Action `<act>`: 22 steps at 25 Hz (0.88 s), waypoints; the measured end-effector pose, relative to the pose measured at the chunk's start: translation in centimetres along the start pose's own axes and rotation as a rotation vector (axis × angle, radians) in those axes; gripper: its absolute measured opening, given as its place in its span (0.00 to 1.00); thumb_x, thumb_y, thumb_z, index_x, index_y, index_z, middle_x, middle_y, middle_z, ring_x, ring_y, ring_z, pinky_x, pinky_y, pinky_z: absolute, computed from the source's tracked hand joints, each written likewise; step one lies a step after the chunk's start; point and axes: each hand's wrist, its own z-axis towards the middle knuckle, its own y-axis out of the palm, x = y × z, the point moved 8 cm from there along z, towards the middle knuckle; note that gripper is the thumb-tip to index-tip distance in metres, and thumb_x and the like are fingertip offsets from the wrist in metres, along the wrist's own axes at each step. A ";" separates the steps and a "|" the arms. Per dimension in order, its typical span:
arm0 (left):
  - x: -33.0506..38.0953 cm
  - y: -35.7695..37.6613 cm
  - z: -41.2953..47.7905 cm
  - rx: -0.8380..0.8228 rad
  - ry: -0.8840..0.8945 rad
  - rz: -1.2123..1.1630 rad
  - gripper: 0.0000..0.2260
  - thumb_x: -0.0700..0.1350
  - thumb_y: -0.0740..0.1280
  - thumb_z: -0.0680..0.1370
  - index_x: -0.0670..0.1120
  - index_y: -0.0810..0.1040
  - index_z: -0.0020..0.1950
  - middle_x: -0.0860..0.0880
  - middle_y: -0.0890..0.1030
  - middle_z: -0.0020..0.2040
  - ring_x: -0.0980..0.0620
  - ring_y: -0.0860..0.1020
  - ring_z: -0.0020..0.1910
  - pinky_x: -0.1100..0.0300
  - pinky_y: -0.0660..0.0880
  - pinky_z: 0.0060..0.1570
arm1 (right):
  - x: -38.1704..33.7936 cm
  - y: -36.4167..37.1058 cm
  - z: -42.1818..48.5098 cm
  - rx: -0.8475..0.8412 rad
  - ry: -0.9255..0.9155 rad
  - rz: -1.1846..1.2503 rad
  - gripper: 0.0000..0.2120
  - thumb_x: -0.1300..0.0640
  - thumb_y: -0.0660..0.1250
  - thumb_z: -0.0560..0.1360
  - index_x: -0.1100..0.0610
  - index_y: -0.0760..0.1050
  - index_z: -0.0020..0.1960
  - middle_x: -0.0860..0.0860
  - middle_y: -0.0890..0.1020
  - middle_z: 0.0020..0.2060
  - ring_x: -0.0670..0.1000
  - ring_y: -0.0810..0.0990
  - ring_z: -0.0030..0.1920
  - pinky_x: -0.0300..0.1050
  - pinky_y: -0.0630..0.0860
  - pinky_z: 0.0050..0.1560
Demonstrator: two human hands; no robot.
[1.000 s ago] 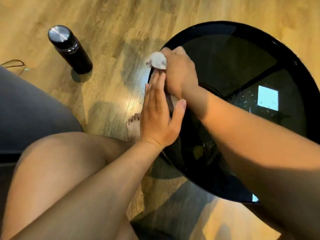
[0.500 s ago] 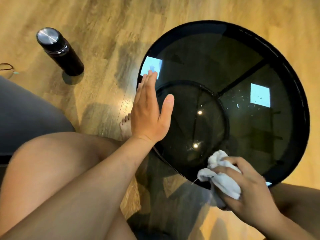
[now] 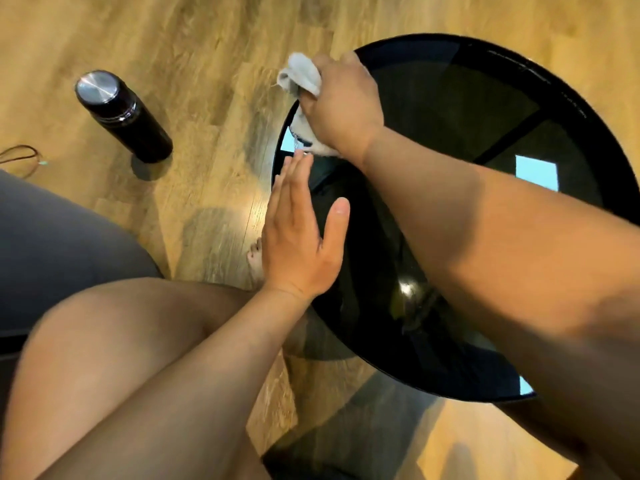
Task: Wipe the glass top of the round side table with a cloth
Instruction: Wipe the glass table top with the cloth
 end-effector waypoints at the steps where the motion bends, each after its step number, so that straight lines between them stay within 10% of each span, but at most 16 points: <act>1: 0.0 -0.1 0.1 0.006 -0.004 -0.001 0.29 0.55 0.54 0.80 0.40 0.61 0.76 0.41 0.65 0.76 0.43 0.63 0.76 0.45 0.62 0.73 | -0.1 -0.1 -0.4 -0.009 -0.003 0.002 0.17 0.47 0.61 0.78 0.54 0.74 0.62 0.57 0.76 0.57 0.57 0.76 0.56 0.45 0.69 0.50; 10: 0.1 -0.3 -0.2 0.010 0.006 -0.028 0.30 0.56 0.55 0.79 0.40 0.62 0.76 0.41 0.65 0.77 0.44 0.63 0.76 0.49 0.60 0.75 | 4.6 -6.4 -32.4 -0.129 0.053 0.283 0.12 0.45 0.67 0.72 0.49 0.82 0.51 0.47 0.78 0.50 0.50 0.79 0.49 0.44 0.76 0.46; 15: 0.1 -0.6 -0.3 0.033 0.024 -0.086 0.32 0.59 0.54 0.79 0.39 0.59 0.77 0.39 0.63 0.77 0.42 0.63 0.76 0.45 0.63 0.73 | -0.2 -3.1 -20.5 -0.049 -0.101 0.255 0.10 0.53 0.66 0.74 0.56 0.80 0.52 0.53 0.80 0.46 0.51 0.78 0.45 0.47 0.76 0.43; 22: 0.0 -0.5 0.2 0.037 0.000 -0.042 0.31 0.54 0.56 0.79 0.37 0.57 0.77 0.36 0.58 0.78 0.42 0.58 0.78 0.55 0.56 0.76 | -2.8 -0.2 -3.7 0.030 0.140 0.263 0.16 0.43 0.61 0.78 0.52 0.75 0.60 0.52 0.80 0.49 0.53 0.79 0.49 0.44 0.69 0.45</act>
